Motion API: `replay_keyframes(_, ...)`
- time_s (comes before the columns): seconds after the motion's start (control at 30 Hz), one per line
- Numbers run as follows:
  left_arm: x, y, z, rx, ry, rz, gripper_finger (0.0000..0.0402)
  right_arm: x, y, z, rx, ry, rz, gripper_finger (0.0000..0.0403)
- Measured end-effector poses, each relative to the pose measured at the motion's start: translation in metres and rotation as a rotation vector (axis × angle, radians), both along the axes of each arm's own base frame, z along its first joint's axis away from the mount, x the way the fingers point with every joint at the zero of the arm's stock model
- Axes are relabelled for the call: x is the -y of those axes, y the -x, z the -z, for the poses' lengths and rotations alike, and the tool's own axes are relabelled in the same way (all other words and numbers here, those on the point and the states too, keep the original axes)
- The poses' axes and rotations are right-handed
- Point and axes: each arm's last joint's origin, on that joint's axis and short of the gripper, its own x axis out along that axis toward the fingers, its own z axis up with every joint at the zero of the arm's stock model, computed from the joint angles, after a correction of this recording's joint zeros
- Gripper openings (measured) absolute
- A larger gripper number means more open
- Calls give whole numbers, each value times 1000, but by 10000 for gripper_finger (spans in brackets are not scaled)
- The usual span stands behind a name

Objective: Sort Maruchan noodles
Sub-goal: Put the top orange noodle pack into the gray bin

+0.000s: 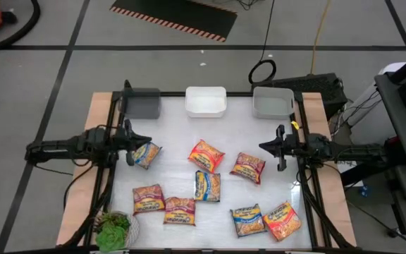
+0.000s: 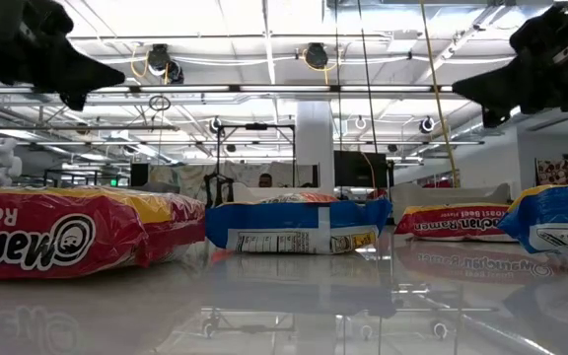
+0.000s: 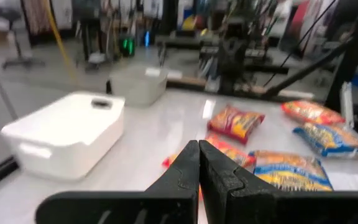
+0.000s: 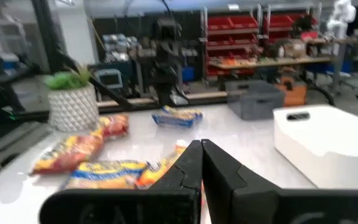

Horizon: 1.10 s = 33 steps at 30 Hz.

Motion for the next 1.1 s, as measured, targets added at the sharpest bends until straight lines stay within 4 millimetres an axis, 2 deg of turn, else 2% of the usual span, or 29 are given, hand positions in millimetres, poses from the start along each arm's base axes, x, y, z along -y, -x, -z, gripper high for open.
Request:
replay_keyframes(0.13, -1, -4, -33, -30, 9, -16, 5, 1, -3, 2, -32, -16, 30, 0)
replay_keyframes(0.33, -2, -27, -73, -97, -73, -39, 5, 1, -9, 9, -130, -88, 33, 0)
replay_keyframes(0.63, -6, -70, -107, -258, -185, -78, 6, 1, -21, -26, -142, -100, 33, 0)
replay_keyframes(0.7, -6, -81, -107, -290, -197, -74, 6, 1, -25, -34, -151, -91, 37, 0)
replay_keyframes(0.83, -7, -103, -90, -404, -221, -55, 20, 3, -32, -53, -146, -68, 87, 0)
replay_keyframes(0.93, -8, -117, -76, -485, -221, -46, 58, 4, -38, -60, -152, -59, 109, 0)
replay_keyframes(1.1, -8, -137, -52, -602, -208, -36, 136, 4, -44, -55, -205, -61, 106, 0)
